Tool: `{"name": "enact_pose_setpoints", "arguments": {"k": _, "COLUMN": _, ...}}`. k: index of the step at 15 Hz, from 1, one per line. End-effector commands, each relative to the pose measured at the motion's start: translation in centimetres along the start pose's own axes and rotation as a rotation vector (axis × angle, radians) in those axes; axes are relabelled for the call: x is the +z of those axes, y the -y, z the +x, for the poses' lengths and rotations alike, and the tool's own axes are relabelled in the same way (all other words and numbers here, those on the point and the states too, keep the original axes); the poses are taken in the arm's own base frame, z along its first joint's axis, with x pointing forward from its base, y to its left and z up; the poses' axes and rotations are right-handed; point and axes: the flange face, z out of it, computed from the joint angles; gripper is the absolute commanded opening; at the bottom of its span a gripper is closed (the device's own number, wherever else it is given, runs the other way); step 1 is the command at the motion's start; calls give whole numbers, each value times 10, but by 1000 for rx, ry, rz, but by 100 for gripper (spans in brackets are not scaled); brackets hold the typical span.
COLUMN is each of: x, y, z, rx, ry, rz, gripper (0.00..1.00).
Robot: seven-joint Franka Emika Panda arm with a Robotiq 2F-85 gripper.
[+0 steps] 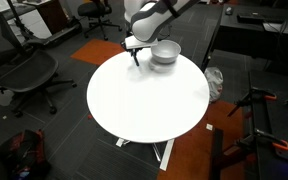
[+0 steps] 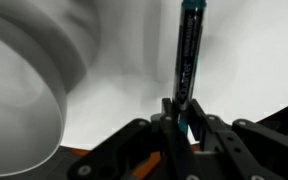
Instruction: Remove the marker from the bowl and put it on the table
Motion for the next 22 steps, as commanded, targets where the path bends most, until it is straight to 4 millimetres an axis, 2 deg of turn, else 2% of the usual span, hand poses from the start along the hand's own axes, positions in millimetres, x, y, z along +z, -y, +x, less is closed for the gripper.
{"name": "enact_pose_setpoints", "arguments": {"k": 1, "x": 11, "y": 9, "z": 11, "rx": -3, "ry": 27, "rz": 16, "gripper": 5}}
{"name": "enact_pose_setpoints", "arguments": {"k": 8, "x": 25, "y": 15, "z": 14, "rx": -3, "ry": 49, "rz": 9, "gripper": 5}}
{"name": "enact_pose_setpoints", "arguments": {"k": 9, "x": 26, "y": 16, "z": 14, "rx": -2, "ry": 55, "rz": 6, "gripper": 44}}
{"name": "enact_pose_setpoints", "arguments": {"k": 10, "x": 26, "y": 16, "z": 15, "rx": -2, "ry": 56, "rz": 7, "gripper": 46}}
{"name": "enact_pose_setpoints", "arguments": {"k": 12, "x": 26, "y": 15, "z": 18, "rx": 2, "ry": 58, "rz": 5, "gripper": 59}}
{"name": "enact_pose_setpoints", "arguments": {"k": 14, "x": 25, "y": 16, "z": 20, "rx": 4, "ry": 59, "rz": 4, "gripper": 74}}
{"name": "enact_pose_setpoints", "arguments": {"k": 17, "x": 10, "y": 18, "z": 20, "rx": -17, "ry": 71, "rz": 11, "gripper": 98}}
{"name": "enact_pose_setpoints", "arguments": {"k": 22, "x": -23, "y": 21, "z": 15, "rx": -87, "ry": 74, "rz": 13, "gripper": 100}}
